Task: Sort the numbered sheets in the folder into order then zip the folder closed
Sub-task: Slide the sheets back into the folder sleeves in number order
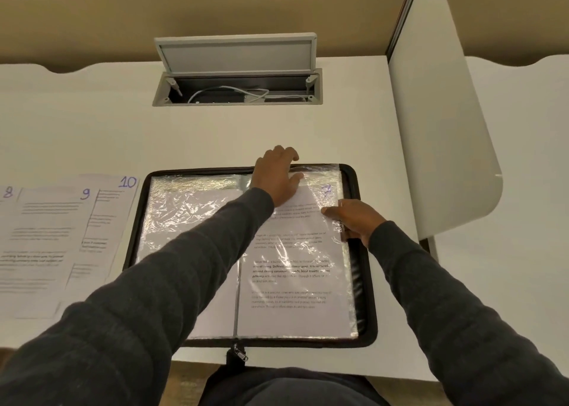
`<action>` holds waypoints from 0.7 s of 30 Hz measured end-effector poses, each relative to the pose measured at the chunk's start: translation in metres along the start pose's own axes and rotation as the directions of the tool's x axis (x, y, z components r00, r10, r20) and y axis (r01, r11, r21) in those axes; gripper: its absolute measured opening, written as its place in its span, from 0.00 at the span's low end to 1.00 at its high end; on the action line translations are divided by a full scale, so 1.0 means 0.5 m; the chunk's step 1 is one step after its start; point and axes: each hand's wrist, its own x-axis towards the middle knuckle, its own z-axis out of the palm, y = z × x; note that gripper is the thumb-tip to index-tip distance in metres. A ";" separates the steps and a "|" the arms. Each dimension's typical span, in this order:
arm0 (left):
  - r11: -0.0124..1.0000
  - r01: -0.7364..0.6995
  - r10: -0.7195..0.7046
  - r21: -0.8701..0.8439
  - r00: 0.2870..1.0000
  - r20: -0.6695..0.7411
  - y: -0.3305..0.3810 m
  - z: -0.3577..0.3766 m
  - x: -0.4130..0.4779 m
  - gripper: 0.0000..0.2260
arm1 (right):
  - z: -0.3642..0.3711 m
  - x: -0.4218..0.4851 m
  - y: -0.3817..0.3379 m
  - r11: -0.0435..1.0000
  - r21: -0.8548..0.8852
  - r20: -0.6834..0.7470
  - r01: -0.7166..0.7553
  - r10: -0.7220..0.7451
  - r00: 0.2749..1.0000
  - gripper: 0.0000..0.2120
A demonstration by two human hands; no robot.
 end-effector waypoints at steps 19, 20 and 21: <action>0.422 0.556 -0.437 -0.716 0.817 0.377 -0.161 -0.285 -0.285 0.16 | 0.330 -0.119 -0.160 0.935 0.242 0.337 0.261 -0.333 0.881 0.20; 0.421 0.559 -0.469 -0.714 0.808 0.356 -0.196 -0.290 -0.295 0.15 | 0.362 -0.120 -0.159 0.933 0.222 0.328 0.284 -0.346 0.879 0.19; 0.421 0.571 -0.509 -0.705 0.792 0.337 -0.234 -0.292 -0.303 0.15 | 0.391 -0.119 -0.157 0.928 0.192 0.308 0.320 -0.366 0.878 0.18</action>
